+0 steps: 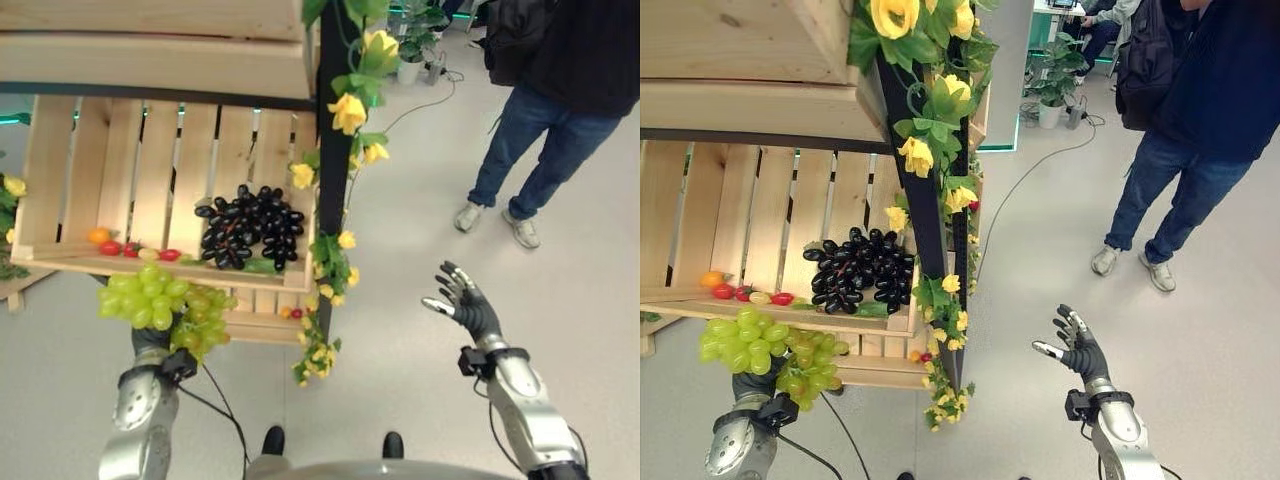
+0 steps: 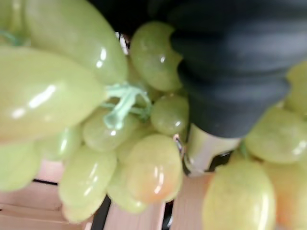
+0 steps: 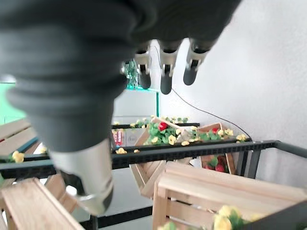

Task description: Pick up the fruits from the basket on one side to the basket on the other side

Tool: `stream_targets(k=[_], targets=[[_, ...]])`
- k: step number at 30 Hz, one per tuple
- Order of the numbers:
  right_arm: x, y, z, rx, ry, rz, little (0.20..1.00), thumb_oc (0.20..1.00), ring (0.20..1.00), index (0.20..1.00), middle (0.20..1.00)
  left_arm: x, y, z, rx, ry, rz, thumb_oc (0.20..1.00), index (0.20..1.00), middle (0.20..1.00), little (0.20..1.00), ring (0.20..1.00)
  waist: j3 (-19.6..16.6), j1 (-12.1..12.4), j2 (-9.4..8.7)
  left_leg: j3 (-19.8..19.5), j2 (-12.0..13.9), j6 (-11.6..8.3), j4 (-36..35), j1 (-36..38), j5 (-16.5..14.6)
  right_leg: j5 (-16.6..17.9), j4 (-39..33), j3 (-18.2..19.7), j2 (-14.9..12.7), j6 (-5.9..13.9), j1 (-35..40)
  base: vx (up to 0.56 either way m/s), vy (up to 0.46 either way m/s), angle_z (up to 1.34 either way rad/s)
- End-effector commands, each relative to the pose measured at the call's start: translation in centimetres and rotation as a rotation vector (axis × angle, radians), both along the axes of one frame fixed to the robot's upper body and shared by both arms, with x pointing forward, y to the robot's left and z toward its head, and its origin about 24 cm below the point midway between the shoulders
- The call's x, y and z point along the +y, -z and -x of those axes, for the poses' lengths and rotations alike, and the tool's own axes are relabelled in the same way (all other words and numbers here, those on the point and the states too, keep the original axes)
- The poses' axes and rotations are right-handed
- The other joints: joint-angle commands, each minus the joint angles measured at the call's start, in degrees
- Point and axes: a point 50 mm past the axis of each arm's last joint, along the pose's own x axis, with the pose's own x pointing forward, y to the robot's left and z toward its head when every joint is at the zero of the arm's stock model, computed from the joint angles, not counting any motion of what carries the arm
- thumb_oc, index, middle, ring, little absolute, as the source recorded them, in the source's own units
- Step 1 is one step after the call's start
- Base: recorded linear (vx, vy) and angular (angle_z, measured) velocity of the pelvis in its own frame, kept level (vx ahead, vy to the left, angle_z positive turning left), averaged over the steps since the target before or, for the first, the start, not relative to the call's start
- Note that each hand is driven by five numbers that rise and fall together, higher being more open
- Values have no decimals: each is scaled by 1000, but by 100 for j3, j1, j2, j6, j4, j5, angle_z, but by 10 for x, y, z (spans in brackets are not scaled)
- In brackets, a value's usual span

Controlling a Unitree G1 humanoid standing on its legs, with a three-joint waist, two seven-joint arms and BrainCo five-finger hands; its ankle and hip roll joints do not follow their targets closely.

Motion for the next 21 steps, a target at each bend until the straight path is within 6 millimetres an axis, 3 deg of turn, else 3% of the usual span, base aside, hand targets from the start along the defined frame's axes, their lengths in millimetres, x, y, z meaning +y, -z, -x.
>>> stream_targets(k=[1, 6, 14, 18, 21], targets=[[-3, -18, -5, -89, -39, 58, 1000, 1000, 1000, 1000, 1000, 24, -73, -6, -354, -69, -103, 200, 200, 200, 200, 200, -342, 111, 15, 74, -100, 234, 79, 10, -409, -562, 208, -236, -314, 250, 301, 0, 0, 0], [1, -15, -8, -77, -51, 54, 1000, 1000, 1000, 1000, 1000, 15, -77, 0, -373, -6, -99, 200, 200, 200, 200, 200, -349, 225, -5, 42, -178, 288, 109, -34, -425, -559, 265, -286, -395, 269, 276, 0, 0, 0], [-2, -12, -9, -53, -62, 72, 1000, 1000, 1000, 1000, 1000, 9, -77, 12, -364, 86, -79, 200, 200, 200, 200, 200, -301, 289, 85, -50, -67, 192, 188, -70, -367, -667, 292, -304, -259, 156, 302, -48, -60, 3], [-8, -18, -11, -83, -43, 81, 1000, 1000, 1000, 1000, 1000, 1, -80, 7, -402, 140, -31, 200, 200, 200, 200, 200, -149, 241, 135, -534, -42, 91, 786, -726, -262, -1029, 504, 570, 164, -96, 135, -157, -130, 44], [-12, -19, -10, -83, -46, 85, 1000, 1000, 1000, 1000, 1000, -2, -74, 9, -396, 141, 7, 200, 200, 200, 200, 200, -105, 303, 236, -670, -7, 11, 799, -792, -150, -936, 293, 533, 175, -147, 240, -113, -100, 47]])
